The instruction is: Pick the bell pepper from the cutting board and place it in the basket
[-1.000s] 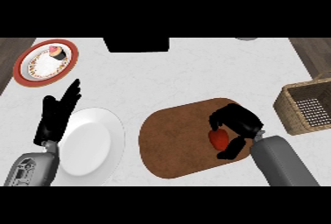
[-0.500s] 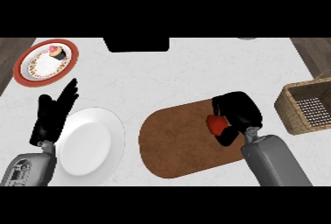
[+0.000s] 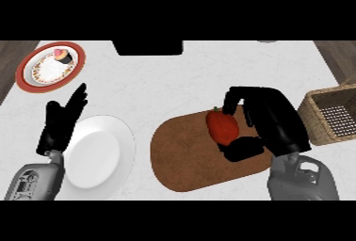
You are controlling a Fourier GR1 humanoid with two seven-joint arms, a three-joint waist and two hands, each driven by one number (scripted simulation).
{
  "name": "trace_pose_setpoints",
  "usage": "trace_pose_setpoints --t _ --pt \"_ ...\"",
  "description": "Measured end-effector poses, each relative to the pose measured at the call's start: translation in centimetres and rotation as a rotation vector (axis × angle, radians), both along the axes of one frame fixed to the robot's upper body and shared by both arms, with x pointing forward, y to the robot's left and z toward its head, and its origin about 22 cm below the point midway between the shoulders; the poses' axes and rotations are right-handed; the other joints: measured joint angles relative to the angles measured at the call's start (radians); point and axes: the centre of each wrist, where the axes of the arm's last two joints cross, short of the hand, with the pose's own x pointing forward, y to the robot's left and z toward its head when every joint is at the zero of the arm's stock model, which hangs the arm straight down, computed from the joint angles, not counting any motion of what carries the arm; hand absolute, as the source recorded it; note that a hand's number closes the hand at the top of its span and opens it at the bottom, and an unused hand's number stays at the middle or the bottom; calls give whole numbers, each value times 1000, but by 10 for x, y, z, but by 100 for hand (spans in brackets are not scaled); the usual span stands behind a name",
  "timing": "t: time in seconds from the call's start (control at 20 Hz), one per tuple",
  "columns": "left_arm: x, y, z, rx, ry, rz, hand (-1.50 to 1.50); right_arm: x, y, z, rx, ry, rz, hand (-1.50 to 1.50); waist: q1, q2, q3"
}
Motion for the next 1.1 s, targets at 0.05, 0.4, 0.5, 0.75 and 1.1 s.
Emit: trace_pose_setpoints --t 0.05,0.4,0.5,0.75,1.1 --pt "1 -1 1 4 -1 2 0 -5 -1 13 45 -26 -14 150 1 0 0" --pt "-1 -3 -5 1 -1 -10 0 -31 -9 108 233 -189 -87 150 10 2 -1" --pt "-2 -2 -4 1 -1 -12 0 -37 -12 130 275 -237 -88 150 10 2 -1" --pt "3 -2 -2 -4 -5 -11 0 -27 -24 180 324 -309 -104 150 10 3 -1" --pt "3 0 3 3 -5 -13 0 -7 -49 227 229 -343 -213 150 11 4 -1"
